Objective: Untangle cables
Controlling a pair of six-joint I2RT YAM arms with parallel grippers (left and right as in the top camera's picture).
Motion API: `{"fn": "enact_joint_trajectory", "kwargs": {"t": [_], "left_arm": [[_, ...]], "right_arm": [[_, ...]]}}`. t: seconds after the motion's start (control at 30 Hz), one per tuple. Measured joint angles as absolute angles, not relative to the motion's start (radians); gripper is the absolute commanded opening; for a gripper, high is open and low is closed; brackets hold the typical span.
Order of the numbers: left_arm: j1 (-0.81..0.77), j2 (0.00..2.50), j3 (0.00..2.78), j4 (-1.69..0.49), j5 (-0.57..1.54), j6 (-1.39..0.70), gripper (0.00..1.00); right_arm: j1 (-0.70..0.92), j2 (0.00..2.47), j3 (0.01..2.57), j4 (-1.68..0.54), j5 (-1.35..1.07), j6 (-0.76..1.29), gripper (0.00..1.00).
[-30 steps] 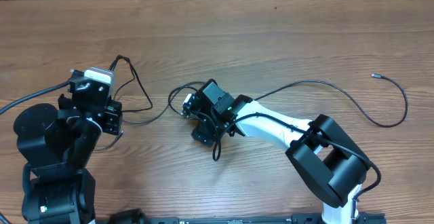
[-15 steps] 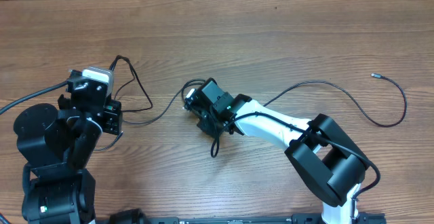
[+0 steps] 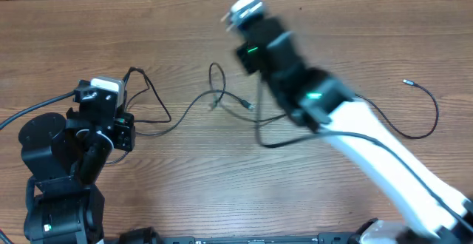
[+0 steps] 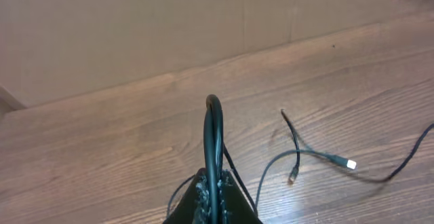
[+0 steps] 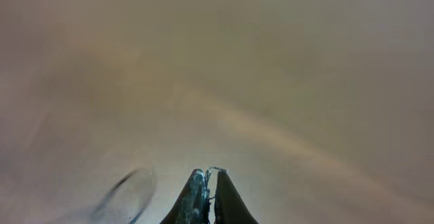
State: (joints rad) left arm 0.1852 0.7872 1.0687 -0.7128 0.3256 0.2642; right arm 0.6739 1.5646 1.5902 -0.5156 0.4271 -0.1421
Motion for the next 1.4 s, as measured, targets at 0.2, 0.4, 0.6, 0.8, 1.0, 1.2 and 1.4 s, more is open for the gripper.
{"fn": "enact_joint_trajectory", "kwargs": {"t": [0.2,0.4,0.6,0.8,1.0,1.2,1.4], "left_arm": [[0.185,0.787,1.069,-0.713,0.384,0.264,0.04],[0.185,0.787,1.069,-0.714,0.417,0.261,0.04],[0.185,0.787,1.069,-0.71,0.424,0.26,0.04],[0.185,0.787,1.069,-0.707,0.427,0.26,0.04],[0.185,0.787,1.069,-0.704,0.427,0.26,0.04],[0.185,0.787,1.069,-0.704,0.427,0.26,0.04],[0.185,0.787,1.069,-0.704,0.427,0.26,0.04]], "right_arm": [[0.41,1.411,1.619,-0.61,0.484,-0.131,0.04],[0.328,1.406,1.621,-0.893,0.113,-0.135,0.59],[0.361,1.555,1.554,-0.917,-0.227,-0.136,0.9],[0.456,1.784,1.484,-0.857,-0.396,-0.166,0.9],[0.593,1.889,1.48,-0.797,-0.452,-0.252,0.9],[0.696,1.971,1.481,-0.734,-0.418,-0.294,0.9],[0.696,2.086,1.48,-0.686,-0.303,-0.305,0.84]]}}
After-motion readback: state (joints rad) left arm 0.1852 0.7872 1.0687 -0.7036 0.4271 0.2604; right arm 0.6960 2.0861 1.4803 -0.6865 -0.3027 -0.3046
